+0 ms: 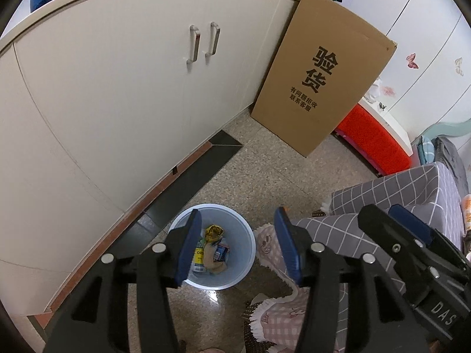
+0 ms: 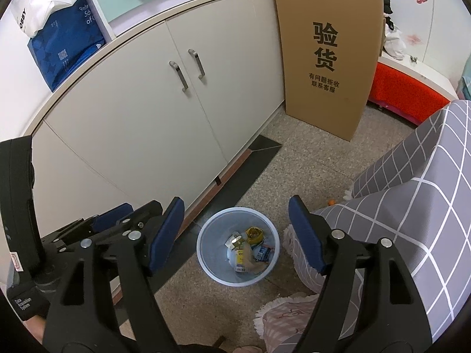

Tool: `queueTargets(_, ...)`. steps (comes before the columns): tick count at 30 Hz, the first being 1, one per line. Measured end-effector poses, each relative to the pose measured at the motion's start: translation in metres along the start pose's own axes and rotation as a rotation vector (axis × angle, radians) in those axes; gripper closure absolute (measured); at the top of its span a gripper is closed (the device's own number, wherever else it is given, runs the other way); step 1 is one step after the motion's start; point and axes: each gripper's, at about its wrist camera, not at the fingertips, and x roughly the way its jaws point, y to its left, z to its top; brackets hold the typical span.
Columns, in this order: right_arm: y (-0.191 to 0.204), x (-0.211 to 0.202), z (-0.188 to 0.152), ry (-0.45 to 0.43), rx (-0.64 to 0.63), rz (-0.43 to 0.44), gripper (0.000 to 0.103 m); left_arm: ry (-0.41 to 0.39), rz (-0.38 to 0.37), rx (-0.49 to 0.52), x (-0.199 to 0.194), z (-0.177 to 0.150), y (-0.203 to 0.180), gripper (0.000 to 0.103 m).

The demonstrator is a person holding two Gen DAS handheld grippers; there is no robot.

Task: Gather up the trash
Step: 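Open the right tool dropping the tube while left drops the cloth into bin, then move both open tools back to the table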

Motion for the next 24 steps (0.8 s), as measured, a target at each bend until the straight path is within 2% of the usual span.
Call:
queueTargets(8, -0.002, -0.001, 0.002, 0.024, 0.024, 0.040, 0.031, -0.014, 0.024, 0.011, -0.018, -0.002, -0.001, 0.052)
queueTargets(13, 0.001, -0.033, 0.005, -0.035, 0.030, 0.071, 0.031, -0.107, 0.067, 0.035, -0.057, -0.001, -0.010, 0.050)
queueTargets(19, -0.019, -0.096, -0.001, -0.112, 0.059, 0.082, 0.030, -0.239, 0.065, 0.126, -0.111, -0.010, -0.059, 0.042)
queueTargets(22, -0.045, -0.133, -0.009, -0.167, 0.081, 0.032, 0.030, -0.311, 0.063, 0.177, -0.135, -0.022, -0.094, 0.035)
queueTargets(24, -0.063, -0.153, -0.014, -0.194, 0.096, -0.002, 0.029, -0.337, 0.051, 0.245, -0.146, -0.032, -0.125, 0.034)
